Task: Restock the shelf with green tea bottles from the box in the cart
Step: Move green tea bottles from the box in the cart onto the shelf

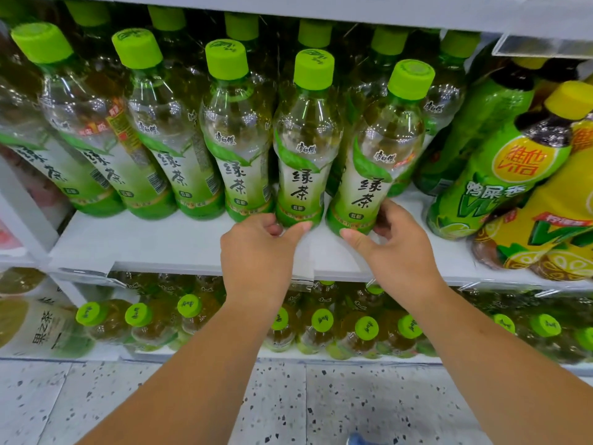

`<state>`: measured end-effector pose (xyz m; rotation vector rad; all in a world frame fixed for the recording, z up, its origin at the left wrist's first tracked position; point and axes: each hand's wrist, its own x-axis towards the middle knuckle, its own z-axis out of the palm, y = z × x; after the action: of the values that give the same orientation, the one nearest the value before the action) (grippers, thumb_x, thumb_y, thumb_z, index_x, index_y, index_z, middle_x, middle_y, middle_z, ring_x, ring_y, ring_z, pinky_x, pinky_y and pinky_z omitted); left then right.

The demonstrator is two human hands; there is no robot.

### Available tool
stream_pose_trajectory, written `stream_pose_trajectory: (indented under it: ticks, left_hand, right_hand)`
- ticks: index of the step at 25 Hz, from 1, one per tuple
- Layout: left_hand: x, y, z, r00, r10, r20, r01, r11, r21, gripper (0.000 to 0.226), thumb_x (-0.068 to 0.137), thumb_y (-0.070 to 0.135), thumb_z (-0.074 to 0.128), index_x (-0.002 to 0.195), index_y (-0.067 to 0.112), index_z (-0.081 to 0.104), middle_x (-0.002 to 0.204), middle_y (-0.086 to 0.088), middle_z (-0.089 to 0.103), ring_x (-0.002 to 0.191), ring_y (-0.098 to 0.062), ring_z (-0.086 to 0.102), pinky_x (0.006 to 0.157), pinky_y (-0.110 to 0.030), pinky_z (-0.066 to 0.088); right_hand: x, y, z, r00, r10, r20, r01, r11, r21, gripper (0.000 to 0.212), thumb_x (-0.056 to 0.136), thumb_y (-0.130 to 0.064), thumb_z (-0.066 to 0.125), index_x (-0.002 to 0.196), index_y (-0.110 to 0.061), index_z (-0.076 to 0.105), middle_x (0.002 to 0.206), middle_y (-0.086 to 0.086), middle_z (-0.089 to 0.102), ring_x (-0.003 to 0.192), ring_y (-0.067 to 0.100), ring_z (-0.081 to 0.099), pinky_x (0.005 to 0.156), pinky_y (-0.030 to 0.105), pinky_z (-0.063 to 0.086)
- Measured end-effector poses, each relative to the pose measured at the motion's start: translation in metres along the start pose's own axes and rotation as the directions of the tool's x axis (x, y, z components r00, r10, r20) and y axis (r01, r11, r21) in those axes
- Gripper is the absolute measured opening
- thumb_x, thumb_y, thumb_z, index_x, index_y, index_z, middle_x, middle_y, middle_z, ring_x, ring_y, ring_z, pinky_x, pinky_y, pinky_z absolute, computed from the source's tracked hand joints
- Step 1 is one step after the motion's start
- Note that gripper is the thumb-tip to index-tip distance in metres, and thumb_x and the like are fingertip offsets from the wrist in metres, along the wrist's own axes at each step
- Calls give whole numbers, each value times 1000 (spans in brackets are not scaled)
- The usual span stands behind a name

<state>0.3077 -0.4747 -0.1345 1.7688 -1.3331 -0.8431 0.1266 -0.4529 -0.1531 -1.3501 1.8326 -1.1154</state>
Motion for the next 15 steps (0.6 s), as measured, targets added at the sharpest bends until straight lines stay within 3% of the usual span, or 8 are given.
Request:
stream_pose_trajectory:
  ticks: [3,6,10,15]
  left_hand:
    - [-2,4,-1,1000,-3,-4,3,1000,29,28,76,53,82,73,33,63,73,10,65,82,-22,68,82,-37,56]
    - [-5,8,-2,1000,10,-26,-8,998,60,47,76,55,81,58,36,43,75,5,69,81,-24,68,82,-43,56]
    - [-4,8,-1,999,-7,-43,11,996,85,46,74,58,81,59,37,43,73,12,67,80,-18,68,83,-41,57]
    - [-6,9,0,998,-1,-59,6,996,88,43,75,58,81,60,38,46,71,14,65,79,-15,67,82,-35,55]
  right_hand:
    - [3,0,2,1000,-17,-16,16,999,-33,58,82,-32,82,136,-28,60,121,-10,63,112,2,58,95,10,41]
    - [5,1,5,1000,-22,-13,21,999,-39,57,83,-35,81,135,-31,58,121,-14,63,111,-1,57,95,10,40]
    - [7,2,6,999,-42,-11,41,996,-85,56,82,-43,78,133,-31,58,122,-14,65,114,6,58,100,22,45]
    - [8,2,8,998,-59,-1,58,990,-127,70,74,-66,62,136,-33,55,124,-15,64,118,11,57,105,37,48]
